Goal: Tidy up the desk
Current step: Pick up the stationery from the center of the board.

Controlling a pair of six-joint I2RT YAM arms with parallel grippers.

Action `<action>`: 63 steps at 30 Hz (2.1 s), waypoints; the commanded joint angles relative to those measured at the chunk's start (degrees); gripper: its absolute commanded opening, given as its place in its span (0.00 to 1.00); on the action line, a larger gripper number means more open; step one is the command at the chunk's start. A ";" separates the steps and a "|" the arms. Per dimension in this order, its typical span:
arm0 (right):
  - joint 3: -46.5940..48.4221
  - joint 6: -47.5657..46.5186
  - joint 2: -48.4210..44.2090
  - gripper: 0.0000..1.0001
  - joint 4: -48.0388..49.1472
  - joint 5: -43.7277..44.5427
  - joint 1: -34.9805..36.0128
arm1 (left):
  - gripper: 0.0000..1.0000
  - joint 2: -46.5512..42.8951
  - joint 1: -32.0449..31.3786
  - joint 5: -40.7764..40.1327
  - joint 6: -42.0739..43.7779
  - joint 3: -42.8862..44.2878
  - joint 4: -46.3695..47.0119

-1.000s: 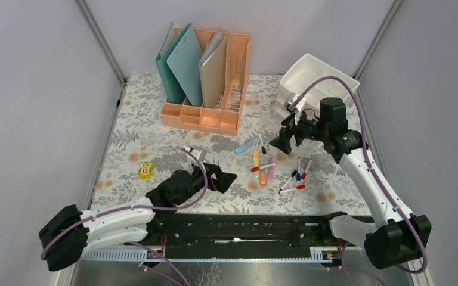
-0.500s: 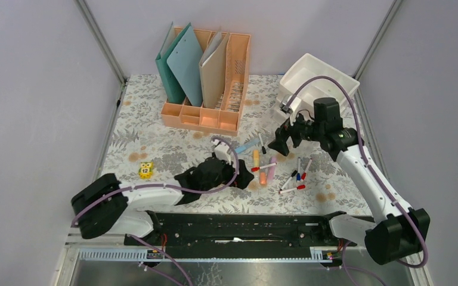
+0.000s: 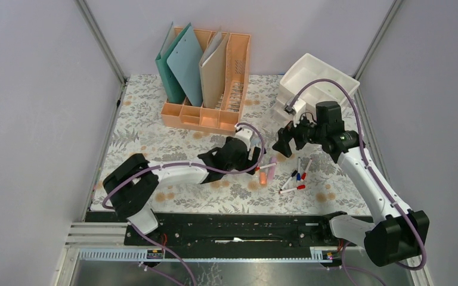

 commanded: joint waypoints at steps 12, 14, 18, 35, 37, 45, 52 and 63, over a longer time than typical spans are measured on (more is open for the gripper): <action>0.45 1.99 0.79 1.00 0.23 -2.54 -3.97 | 0.62 7.79 4.21 5.94 -6.83 7.44 1.21; 0.36 1.99 0.76 1.00 0.36 -2.41 -4.30 | 0.63 9.88 4.19 5.16 -7.89 10.09 -0.82; 0.19 2.17 0.65 1.00 0.56 -2.82 -5.06 | 0.64 14.06 4.19 2.16 -9.35 14.84 -5.33; -0.08 1.73 0.88 1.00 0.60 -3.87 -5.61 | 0.44 22.75 0.52 -9.77 -7.43 25.50 -19.66; -0.08 1.73 0.85 1.00 0.59 -4.14 -5.60 | 0.38 22.54 0.34 -10.56 -7.12 25.29 -20.29; -0.51 1.08 0.52 1.00 0.50 -6.82 -5.60 | 0.14 13.96 0.15 -16.07 -8.83 18.02 -16.25; -1.23 0.41 1.97 1.00 0.21 -13.61 -5.60 | 0.03 0.98 -0.29 -16.24 -10.02 4.42 2.71; -6.23 12.41 5.43 1.00 10.81 -32.36 -4.46 | 0.01 -11.37 -0.29 -9.49 -15.13 -9.60 29.16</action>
